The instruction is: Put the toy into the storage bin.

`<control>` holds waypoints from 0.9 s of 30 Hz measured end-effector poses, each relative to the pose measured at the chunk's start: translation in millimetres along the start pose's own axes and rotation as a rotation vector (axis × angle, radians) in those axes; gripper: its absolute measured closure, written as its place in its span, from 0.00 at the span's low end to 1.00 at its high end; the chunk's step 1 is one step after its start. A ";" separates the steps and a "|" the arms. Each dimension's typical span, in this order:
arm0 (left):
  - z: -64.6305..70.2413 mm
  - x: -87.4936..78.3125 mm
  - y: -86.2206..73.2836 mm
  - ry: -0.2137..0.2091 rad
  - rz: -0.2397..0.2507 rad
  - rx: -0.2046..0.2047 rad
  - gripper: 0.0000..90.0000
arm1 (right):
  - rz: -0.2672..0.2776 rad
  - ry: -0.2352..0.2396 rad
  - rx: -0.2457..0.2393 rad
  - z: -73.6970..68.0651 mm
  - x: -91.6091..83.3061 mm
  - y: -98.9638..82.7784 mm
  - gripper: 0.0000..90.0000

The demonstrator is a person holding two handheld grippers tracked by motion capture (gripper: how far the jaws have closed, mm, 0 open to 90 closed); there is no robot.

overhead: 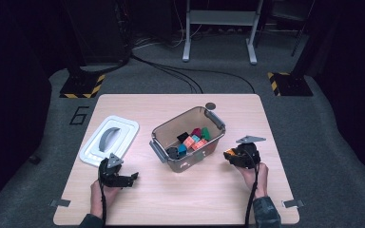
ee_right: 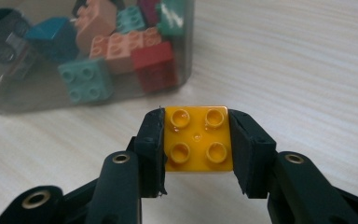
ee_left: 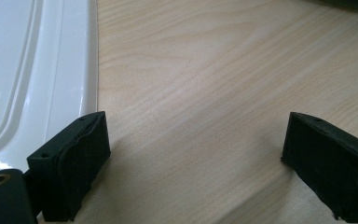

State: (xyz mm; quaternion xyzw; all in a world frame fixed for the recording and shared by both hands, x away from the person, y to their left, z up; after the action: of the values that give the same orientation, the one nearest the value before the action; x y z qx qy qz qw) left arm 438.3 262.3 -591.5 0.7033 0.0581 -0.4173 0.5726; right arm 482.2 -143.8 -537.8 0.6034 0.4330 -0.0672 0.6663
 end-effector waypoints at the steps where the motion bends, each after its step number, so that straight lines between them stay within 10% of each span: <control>1: -0.2 -0.1 -0.1 0.001 -0.001 0.002 0.08 | 0.000 -0.008 0.001 2.8 0.7 2.2 0.65; 27: -0.2 -0.4 -0.3 0.000 -0.005 0.002 0.08 | 0.038 -0.084 0.054 47.3 -10.3 62.1 0.65</control>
State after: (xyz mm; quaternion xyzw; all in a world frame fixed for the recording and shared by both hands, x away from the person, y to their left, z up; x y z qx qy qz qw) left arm 438.0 262.8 -591.5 0.7036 0.0592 -0.4189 0.5709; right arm 537.3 -172.7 -489.5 0.6260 0.3913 -0.0915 0.6684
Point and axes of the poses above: each handheld gripper's, and its own axes: x roughly forward along the jaws, y roughly out of its top, z roughly to its right, the point moved 9 cm from there along x, roughly forward along the jaws, and after that the axes turned 2 degrees about z, right-handed, at the moved point
